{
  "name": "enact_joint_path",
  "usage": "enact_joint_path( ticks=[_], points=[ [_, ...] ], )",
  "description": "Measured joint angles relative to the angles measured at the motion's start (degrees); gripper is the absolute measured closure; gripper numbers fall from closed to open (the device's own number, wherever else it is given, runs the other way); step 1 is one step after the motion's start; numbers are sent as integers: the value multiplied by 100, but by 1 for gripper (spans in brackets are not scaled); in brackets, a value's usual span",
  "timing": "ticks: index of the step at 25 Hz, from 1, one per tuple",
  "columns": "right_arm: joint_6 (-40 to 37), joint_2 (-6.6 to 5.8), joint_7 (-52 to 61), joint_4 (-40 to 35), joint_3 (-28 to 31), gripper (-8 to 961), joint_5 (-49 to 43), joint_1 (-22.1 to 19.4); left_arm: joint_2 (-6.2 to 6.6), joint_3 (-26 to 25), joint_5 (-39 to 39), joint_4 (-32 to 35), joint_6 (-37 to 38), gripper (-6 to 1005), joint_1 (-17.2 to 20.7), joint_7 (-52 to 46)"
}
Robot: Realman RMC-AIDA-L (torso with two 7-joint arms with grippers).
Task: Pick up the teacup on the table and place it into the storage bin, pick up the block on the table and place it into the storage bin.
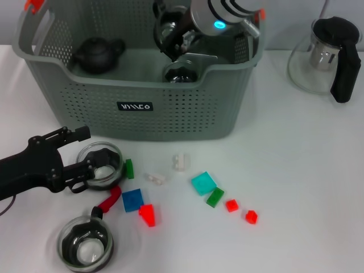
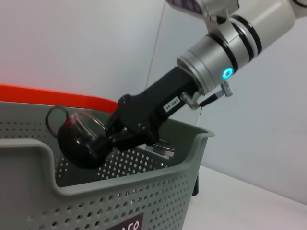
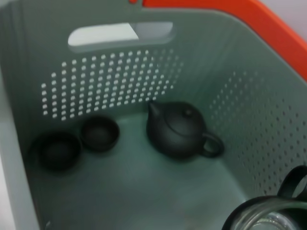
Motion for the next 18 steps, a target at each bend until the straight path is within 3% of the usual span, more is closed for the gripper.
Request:
enact_joint_path(
  ticks=[18],
  points=[
    [413,-36,472,416,90,903,7,-141,-3,0,0,0,-43,223,-36,0]
  ],
)
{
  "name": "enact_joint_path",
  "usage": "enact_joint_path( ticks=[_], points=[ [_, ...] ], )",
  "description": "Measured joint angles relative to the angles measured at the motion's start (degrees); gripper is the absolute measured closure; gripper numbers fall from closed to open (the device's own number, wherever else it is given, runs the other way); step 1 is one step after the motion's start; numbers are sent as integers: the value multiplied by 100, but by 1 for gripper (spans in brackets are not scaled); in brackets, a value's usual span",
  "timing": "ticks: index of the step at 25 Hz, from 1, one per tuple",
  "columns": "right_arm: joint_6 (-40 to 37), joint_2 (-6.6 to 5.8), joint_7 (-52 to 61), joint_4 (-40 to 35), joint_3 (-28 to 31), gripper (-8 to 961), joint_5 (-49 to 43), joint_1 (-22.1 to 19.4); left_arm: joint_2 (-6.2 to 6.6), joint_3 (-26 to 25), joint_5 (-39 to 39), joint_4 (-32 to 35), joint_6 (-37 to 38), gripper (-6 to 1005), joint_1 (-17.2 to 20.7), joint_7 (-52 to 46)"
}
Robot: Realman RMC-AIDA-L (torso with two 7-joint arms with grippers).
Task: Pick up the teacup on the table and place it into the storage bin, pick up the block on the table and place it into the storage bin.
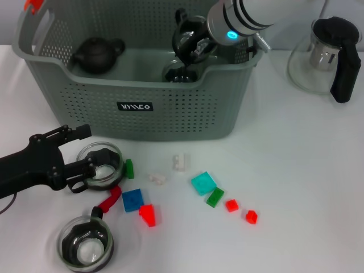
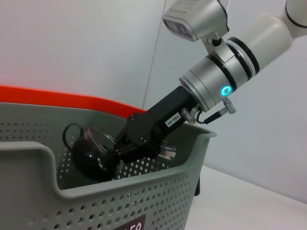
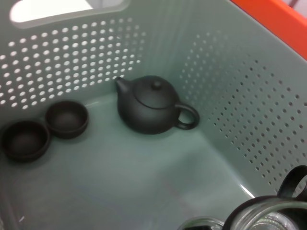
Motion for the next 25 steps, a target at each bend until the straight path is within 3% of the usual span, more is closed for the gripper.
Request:
enact_joint_path(
  ticks=[25],
  points=[
    [-137,-16,127,-13,43,879,7,-75,-19,0,0,0,8,223,19,0]
  ],
)
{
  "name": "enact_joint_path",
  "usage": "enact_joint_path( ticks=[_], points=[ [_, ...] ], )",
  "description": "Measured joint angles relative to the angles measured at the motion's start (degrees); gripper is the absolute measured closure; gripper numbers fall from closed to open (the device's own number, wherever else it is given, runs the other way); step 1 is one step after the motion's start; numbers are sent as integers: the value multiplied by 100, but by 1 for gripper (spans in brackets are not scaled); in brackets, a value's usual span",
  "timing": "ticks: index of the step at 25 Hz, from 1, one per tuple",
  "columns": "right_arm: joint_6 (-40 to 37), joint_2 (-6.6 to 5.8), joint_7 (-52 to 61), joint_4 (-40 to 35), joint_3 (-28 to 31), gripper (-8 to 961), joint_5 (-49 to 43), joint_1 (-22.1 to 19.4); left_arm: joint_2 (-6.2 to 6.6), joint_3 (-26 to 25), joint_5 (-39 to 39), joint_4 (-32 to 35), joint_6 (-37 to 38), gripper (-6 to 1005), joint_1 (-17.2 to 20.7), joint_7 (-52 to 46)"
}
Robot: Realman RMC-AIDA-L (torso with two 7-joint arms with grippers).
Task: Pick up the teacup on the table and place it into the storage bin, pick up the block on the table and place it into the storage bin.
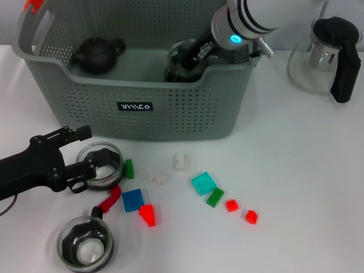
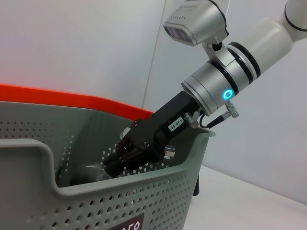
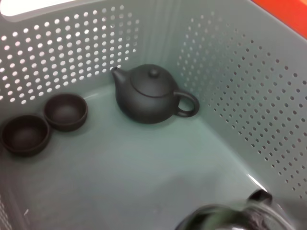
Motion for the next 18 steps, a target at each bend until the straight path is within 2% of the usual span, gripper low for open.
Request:
enact_joint_path(
  ticks=[2,5,8,13,16,18],
  points=[
    [-7,0,19,-12,16,866,0,0,0,-2,0,0,0,223,0,0],
    [-22,-13,77,-65,56,759,0,-7,1,-8,-31,0,0,223,1,-3],
    [-240,-45,95,-560,362,651,-1,-217,5,-10,-95,4,-6,223,8,-4],
    [-1240,-56,-53,-2787,1050,404,408,-1185,17,-26,-127,17,2,223,15,-7],
    [-1847,-121,-561,-3930,1358,316,1449,-1846,23,-80,-131,10,7,224,8,-9],
    [-2318,-199,-1105,-4359,1646,257,2372,-2276,32,-110,-135,8,34,224,-4,-24]
  ],
)
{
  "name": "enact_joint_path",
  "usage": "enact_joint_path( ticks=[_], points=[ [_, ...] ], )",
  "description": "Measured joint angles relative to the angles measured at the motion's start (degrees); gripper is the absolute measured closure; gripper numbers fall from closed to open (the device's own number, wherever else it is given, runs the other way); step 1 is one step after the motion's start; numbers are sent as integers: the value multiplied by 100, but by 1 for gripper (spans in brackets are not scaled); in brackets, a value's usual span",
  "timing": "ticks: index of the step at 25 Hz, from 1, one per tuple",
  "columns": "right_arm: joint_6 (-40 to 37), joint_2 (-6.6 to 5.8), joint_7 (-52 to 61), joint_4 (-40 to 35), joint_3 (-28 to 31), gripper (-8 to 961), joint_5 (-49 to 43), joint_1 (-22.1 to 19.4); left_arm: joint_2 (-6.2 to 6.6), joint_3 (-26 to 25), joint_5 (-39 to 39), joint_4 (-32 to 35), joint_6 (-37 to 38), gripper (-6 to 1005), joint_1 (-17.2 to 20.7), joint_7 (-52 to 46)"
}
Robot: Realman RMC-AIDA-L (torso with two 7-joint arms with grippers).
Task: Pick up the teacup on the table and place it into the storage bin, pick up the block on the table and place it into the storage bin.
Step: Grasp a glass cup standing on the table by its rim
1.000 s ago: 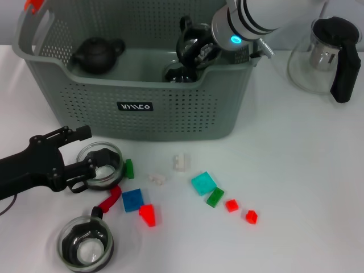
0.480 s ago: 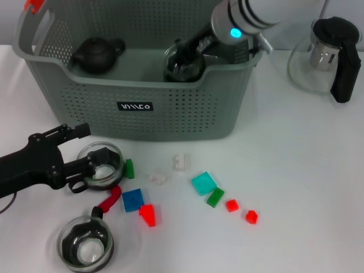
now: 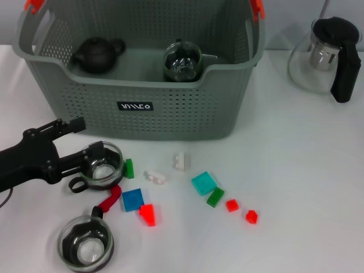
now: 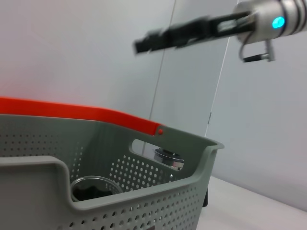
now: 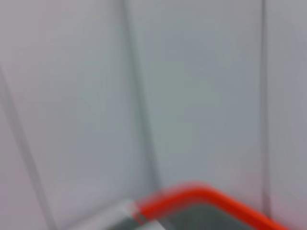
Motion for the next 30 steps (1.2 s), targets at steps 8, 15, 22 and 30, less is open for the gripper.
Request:
enact_joint_path(
  ticks=[8,15,22,30],
  points=[
    [-2137,-252,-2709,1080,796,138,3169,-1386,25,-29,-5,-6,10,224,-80,-48],
    [-3418,-53,-4602,1880,763,131,3076,-2198,34,-31,-7,-8,23,224,-107,-57],
    [-3373,131,-5527,2095,785,131,2409,-2958,33,-30,-6,63,-20,224,-81,-346],
    [-2834,75,-5388,2269,817,131,1627,-2968,62,22,33,259,8,224,-102,-685]
  ],
)
